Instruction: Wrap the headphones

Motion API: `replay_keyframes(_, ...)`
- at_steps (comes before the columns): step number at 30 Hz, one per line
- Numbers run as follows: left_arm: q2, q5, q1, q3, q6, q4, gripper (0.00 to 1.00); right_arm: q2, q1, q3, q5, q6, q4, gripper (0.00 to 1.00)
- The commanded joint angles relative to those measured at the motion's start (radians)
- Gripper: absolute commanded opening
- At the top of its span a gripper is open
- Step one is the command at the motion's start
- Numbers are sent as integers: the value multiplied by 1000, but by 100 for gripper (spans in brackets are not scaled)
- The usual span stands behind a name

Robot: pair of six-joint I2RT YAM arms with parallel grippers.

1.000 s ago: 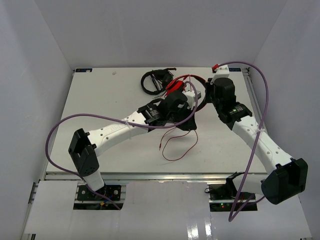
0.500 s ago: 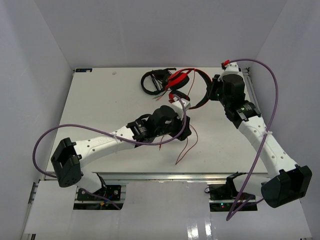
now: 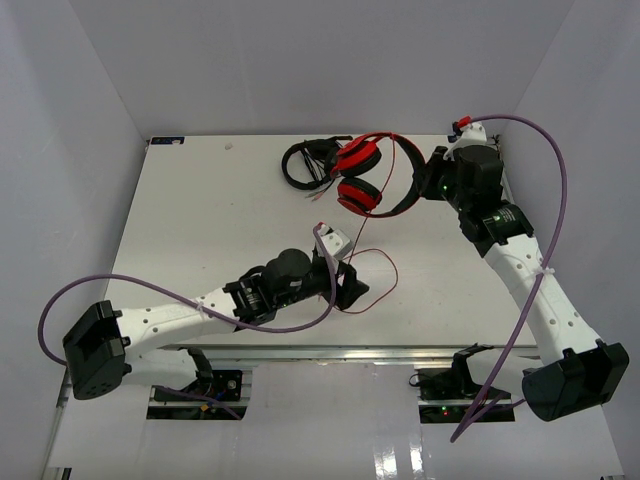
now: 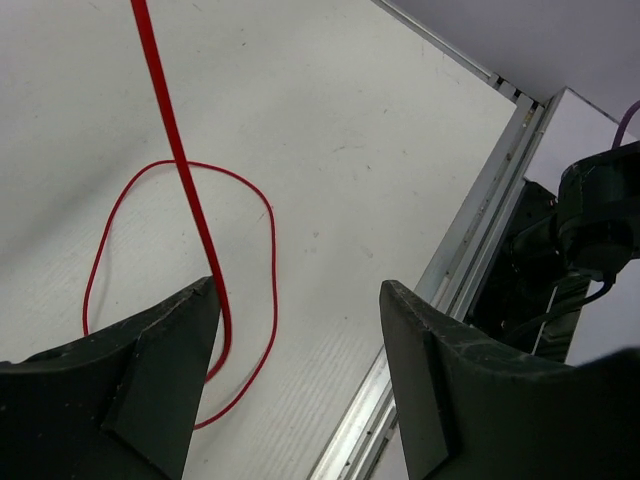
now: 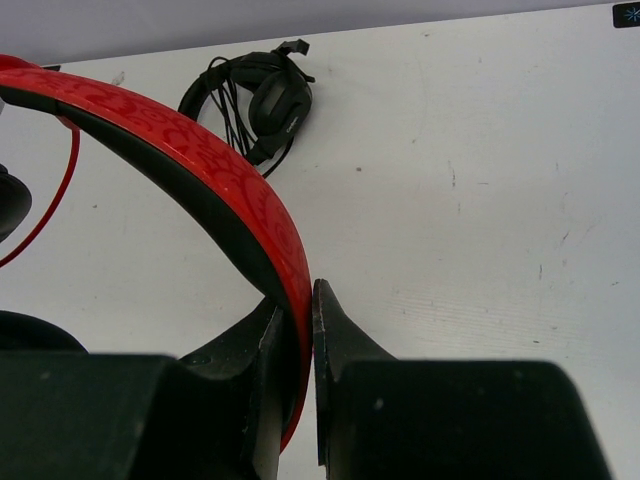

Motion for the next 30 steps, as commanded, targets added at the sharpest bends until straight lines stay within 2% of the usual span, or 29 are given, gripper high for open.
replay_keyframes(1,-70,12,-8,-150,85,222,77,-49,-13,65,-51,48,58,8)
replay_keyframes(5,-82,6,-10,-243,120,303,81,-54,-17,56,-66,49,60,8)
replay_keyframes(13,-30,-58,-10,-342,146,430,80,-59,-24,52,-115,60,61,8)
replay_keyframes(22,187,-88,-10,-360,110,605,66,-68,-50,75,-174,89,41,8)
replay_keyframes(30,266,-82,-10,-391,66,729,56,-80,-68,86,-210,105,32,8)
